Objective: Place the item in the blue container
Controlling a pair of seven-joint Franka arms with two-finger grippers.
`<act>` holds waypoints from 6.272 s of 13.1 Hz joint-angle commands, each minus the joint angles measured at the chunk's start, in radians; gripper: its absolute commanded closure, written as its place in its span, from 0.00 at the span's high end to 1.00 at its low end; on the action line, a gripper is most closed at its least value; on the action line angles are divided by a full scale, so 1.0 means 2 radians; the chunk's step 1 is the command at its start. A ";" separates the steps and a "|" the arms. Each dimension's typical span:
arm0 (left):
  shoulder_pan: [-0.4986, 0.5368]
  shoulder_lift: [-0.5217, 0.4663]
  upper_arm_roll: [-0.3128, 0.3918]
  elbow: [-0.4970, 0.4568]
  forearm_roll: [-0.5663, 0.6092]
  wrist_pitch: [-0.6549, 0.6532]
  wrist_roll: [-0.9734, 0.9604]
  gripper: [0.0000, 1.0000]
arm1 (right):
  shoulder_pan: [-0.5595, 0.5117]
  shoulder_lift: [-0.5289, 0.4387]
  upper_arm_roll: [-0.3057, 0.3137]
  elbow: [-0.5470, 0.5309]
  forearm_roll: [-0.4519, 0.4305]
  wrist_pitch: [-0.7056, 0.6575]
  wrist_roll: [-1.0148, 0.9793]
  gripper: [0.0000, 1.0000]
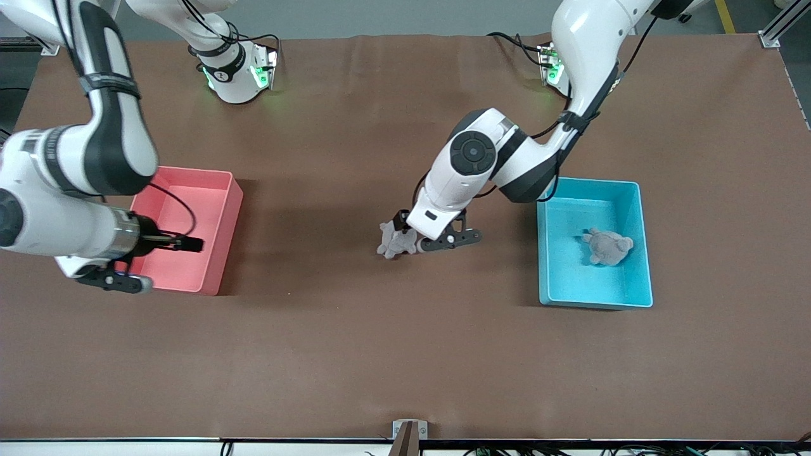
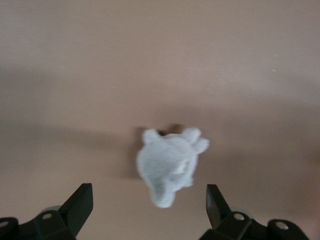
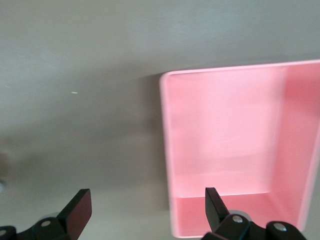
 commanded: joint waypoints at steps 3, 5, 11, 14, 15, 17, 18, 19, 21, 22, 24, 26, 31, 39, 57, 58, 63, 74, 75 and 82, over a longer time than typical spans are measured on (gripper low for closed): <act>-0.032 0.051 0.006 0.042 0.003 0.037 -0.008 1.00 | -0.050 -0.044 0.013 -0.013 -0.034 -0.012 -0.049 1.00; -0.035 0.065 0.006 0.041 0.017 0.043 -0.006 1.00 | -0.065 -0.045 0.013 -0.003 -0.034 -0.018 -0.053 1.00; -0.045 0.106 0.006 0.040 0.074 0.051 -0.007 1.00 | -0.075 -0.037 0.014 0.054 -0.048 -0.041 -0.050 1.00; -0.046 0.119 0.006 0.040 0.075 0.085 -0.006 1.00 | -0.072 -0.034 0.018 0.070 -0.041 -0.051 -0.050 1.00; -0.045 0.122 0.006 0.040 0.077 0.090 -0.006 0.99 | -0.063 -0.035 0.022 0.073 -0.040 -0.053 -0.050 1.00; -0.045 0.122 0.006 0.039 0.088 0.090 -0.006 0.79 | -0.053 -0.035 0.023 0.072 -0.035 -0.058 -0.047 1.00; -0.045 0.122 0.006 0.039 0.095 0.090 -0.006 0.62 | -0.048 -0.035 0.023 0.072 -0.031 -0.063 -0.047 1.00; -0.045 0.121 0.006 0.039 0.097 0.090 -0.006 0.48 | -0.047 -0.034 0.022 0.072 -0.031 -0.065 -0.047 1.00; -0.045 0.121 0.006 0.039 0.098 0.090 -0.006 0.26 | -0.047 -0.034 0.023 0.072 -0.030 -0.062 -0.044 1.00; -0.045 0.118 0.006 0.039 0.098 0.089 -0.006 0.18 | -0.048 -0.033 0.022 0.073 -0.032 -0.062 -0.047 1.00; -0.042 0.109 0.006 0.039 0.098 0.082 -0.006 0.09 | -0.047 -0.034 0.022 0.073 -0.033 -0.064 -0.044 1.00; -0.036 0.079 0.006 0.039 0.097 0.040 -0.006 0.10 | -0.053 -0.034 0.020 0.072 -0.036 -0.061 -0.045 1.00; 0.027 -0.063 -0.006 0.040 0.075 -0.157 0.050 0.09 | -0.063 -0.035 0.022 0.067 -0.037 -0.064 -0.047 1.00; 0.171 -0.141 -0.005 -0.014 0.057 -0.288 0.239 0.05 | -0.063 -0.041 0.022 0.057 -0.036 -0.064 -0.050 1.00; 0.302 -0.139 -0.004 -0.281 0.066 0.009 0.373 0.08 | -0.065 -0.159 0.017 0.057 -0.037 -0.144 -0.113 1.00; 0.305 -0.132 -0.004 -0.281 0.067 0.015 0.373 0.10 | -0.065 -0.159 0.018 0.057 -0.035 -0.145 -0.113 1.00; 0.313 -0.156 -0.004 -0.274 0.067 0.006 0.383 1.00 | -0.062 -0.178 0.020 0.054 -0.031 -0.157 -0.096 1.00; 0.395 -0.283 0.004 -0.075 -0.012 -0.315 0.479 1.00 | -0.061 -0.229 0.021 0.027 -0.031 -0.182 -0.099 1.00; 0.396 -0.283 0.004 -0.052 -0.012 -0.331 0.477 1.00 | -0.060 -0.232 0.021 0.027 -0.032 -0.186 -0.099 1.00; 0.395 -0.320 -0.001 -0.025 -0.007 -0.345 0.444 1.00 | -0.055 -0.241 0.023 0.027 -0.037 -0.193 -0.101 1.00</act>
